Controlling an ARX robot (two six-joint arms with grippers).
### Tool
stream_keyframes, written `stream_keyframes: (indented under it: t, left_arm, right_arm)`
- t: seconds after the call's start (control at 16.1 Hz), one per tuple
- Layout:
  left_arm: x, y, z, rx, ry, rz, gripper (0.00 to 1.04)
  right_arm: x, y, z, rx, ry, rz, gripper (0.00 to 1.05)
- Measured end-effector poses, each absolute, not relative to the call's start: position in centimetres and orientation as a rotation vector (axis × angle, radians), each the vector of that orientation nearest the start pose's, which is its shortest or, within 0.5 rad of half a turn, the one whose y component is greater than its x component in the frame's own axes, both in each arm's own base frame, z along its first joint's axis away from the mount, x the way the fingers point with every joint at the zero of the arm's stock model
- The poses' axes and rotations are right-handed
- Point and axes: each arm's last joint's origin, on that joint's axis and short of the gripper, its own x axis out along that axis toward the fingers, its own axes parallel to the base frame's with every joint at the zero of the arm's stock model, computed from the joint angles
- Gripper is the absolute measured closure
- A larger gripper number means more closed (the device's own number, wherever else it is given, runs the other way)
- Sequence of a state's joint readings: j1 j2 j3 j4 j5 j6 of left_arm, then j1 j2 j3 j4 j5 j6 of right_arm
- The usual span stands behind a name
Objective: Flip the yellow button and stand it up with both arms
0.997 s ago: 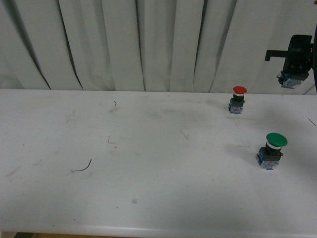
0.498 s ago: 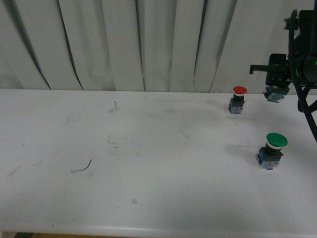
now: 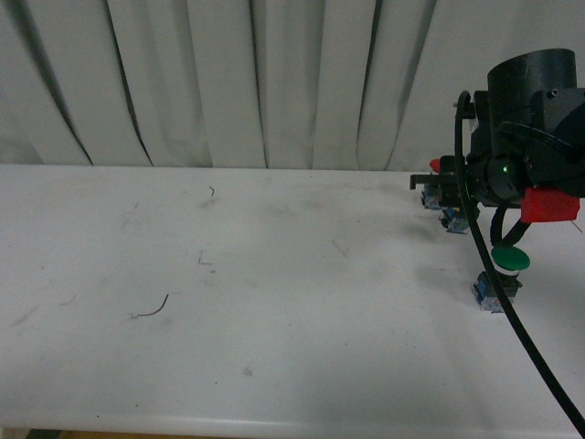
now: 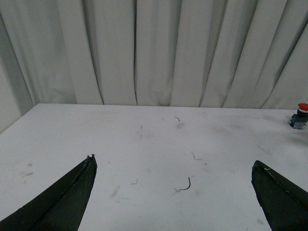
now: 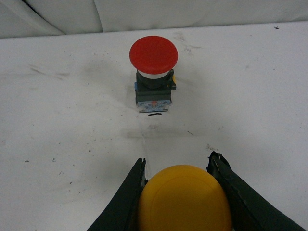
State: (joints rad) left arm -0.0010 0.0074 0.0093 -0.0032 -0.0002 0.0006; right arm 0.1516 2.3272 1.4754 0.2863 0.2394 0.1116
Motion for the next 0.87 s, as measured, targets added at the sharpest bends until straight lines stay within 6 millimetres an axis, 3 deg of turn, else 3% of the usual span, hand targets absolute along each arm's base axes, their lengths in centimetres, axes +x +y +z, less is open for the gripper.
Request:
stream_keyframes:
  t: [0.12, 0.25, 0.87]
  left_arm:
    - [9.8, 0.0, 16.6, 0.001, 0.001, -0.001, 0.07]
    - [9.8, 0.0, 16.6, 0.001, 0.001, -0.001, 0.07]
    - [9.8, 0.0, 16.6, 0.001, 0.001, -0.001, 0.07]
  right_arm:
    - [48.8, 6.8, 9.7, -0.005, 0.546, -0.124, 0.69]
    - [49.3, 6.7, 8.2, -0.068, 0.579, -0.159, 0.69]
    - [49.3, 7.6, 7.2, -0.114, 0.612, -0.15, 0.69]
